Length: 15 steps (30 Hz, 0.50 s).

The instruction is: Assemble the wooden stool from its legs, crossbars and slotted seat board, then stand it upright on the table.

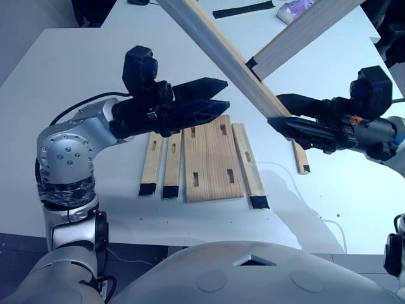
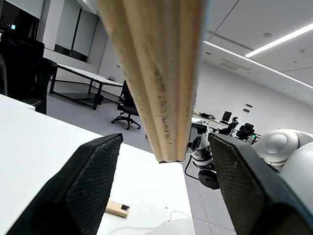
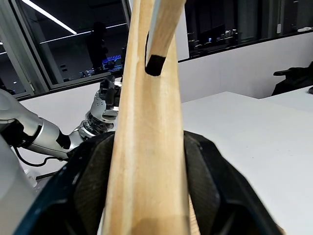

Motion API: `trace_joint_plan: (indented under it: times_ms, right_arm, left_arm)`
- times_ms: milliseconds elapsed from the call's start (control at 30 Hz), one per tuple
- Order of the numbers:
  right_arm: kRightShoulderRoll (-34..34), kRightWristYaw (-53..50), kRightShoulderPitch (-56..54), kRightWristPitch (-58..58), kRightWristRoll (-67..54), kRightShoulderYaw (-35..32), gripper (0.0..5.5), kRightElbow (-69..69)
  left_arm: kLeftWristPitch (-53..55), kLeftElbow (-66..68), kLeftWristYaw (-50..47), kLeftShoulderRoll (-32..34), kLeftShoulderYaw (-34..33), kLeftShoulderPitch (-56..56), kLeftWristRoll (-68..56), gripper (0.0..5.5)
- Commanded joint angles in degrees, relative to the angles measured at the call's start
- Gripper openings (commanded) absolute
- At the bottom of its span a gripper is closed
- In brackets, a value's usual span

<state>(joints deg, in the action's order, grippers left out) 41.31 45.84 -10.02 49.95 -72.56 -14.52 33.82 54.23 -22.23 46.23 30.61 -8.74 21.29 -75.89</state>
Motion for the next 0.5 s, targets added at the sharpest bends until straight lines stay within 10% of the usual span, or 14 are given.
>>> trace_joint_plan:
  times_ms: [33,500]
  right_arm:
    - [1.2,1.1,0.1,0.0,-0.2,1.6,2.15,1.5]
    - [1.4,3.5,1.6,-3.0,5.4,5.8,2.15,2.7]
  left_arm:
    - [0.0,-0.3,-0.8,-0.6,0.5,1.3,-1.2,3.25]
    - [0.4,-2.2,0.4,0.6,2.2,1.8,-1.2,3.25]
